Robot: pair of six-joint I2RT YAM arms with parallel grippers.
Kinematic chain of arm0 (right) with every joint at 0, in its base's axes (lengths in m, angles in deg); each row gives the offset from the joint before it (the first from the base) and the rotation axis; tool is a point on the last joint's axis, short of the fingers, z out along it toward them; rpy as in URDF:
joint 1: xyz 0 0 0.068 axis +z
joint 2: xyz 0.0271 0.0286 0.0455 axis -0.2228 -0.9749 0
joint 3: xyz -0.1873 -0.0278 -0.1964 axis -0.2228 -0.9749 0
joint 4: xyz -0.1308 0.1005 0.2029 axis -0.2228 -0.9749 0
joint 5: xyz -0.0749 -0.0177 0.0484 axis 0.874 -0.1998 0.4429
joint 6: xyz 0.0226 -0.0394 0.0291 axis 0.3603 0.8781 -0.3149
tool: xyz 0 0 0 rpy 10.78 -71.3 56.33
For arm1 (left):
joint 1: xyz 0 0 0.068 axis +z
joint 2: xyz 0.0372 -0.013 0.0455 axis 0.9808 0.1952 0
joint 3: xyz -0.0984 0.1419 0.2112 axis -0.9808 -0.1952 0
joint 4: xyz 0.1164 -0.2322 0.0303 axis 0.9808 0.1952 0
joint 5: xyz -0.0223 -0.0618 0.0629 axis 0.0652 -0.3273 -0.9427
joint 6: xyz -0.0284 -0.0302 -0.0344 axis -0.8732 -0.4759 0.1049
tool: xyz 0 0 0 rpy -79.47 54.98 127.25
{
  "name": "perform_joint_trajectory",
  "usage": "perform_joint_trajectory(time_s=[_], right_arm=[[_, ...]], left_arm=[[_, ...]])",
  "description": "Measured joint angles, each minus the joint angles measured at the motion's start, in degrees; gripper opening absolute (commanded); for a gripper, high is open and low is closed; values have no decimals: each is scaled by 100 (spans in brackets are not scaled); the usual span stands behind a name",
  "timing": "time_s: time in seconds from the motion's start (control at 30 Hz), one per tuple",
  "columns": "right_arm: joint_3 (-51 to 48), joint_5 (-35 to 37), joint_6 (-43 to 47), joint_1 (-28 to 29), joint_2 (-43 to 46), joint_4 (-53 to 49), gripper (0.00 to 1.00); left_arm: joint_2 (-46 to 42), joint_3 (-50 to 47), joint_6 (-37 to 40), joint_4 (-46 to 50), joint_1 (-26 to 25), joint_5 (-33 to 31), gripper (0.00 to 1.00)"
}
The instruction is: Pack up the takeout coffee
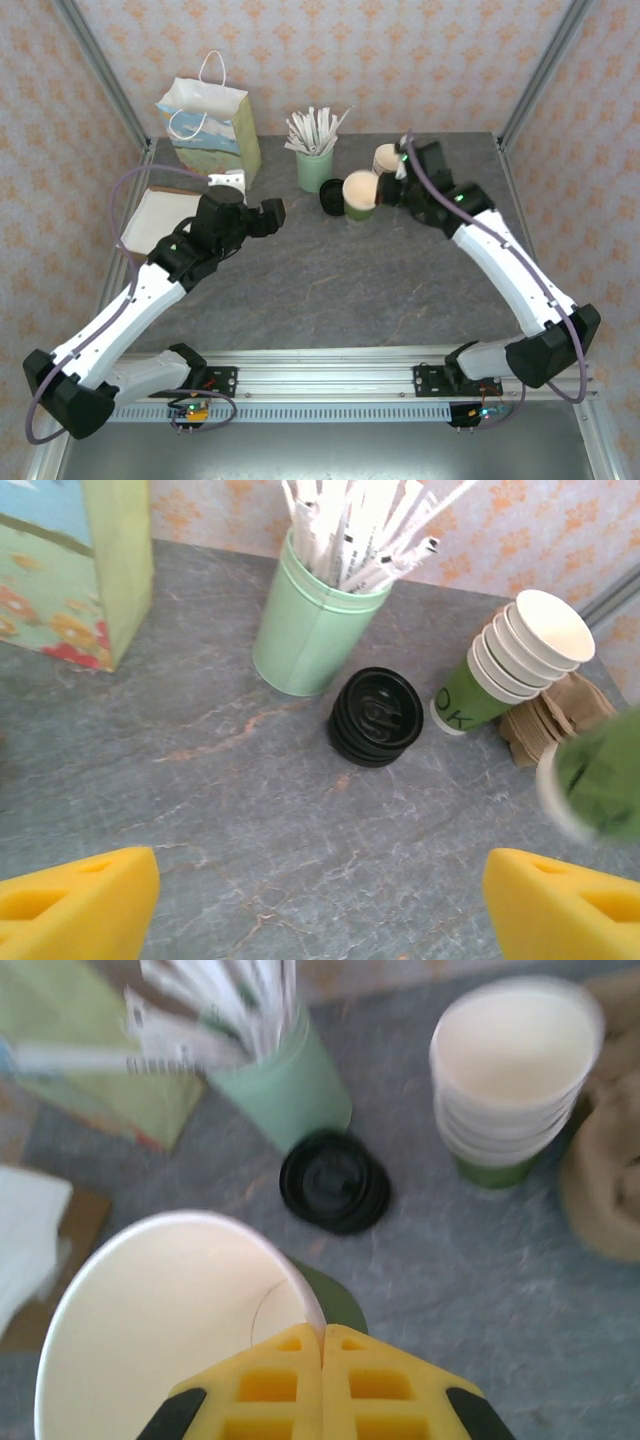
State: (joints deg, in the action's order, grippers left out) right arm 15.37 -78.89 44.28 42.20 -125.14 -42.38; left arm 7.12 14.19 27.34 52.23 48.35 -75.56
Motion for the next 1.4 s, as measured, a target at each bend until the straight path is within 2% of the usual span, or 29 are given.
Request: perform_joint_trajectory(time_s=[0.13,0.27,0.5,0.7,0.8,0.97,1.03,1.23,1.4], right_arm=[[-1088,0,-175,619,-122,647,3],[-1746,24,-243,1001,-369,1327,3],[-2249,136,-245,1241,-669,2223,6],[-2520,179,-245,1270,-697,2588,9],[-2588,195,-254,1270,-699,2647,19],[-2581,201,-280,1270,-695,2610,44],[-2529,227,-278,1270,-627,2457,50],[-1829,542,-267,1036,-214,1963,55],[-975,852,-264,396,-726,1847,56]], left_arm=[[-304,-210,-79,149,0,-282,86],[-365,-282,-125,247,0,-398,86],[-363,-282,-138,310,0,-411,86],[-358,-282,-140,310,0,-407,86],[-330,-282,-140,308,0,-407,86],[-275,-282,-140,308,0,-365,87],[-271,-282,-140,308,0,-323,87],[-271,-282,-136,216,0,-74,88],[-157,-282,-136,35,0,160,88]])
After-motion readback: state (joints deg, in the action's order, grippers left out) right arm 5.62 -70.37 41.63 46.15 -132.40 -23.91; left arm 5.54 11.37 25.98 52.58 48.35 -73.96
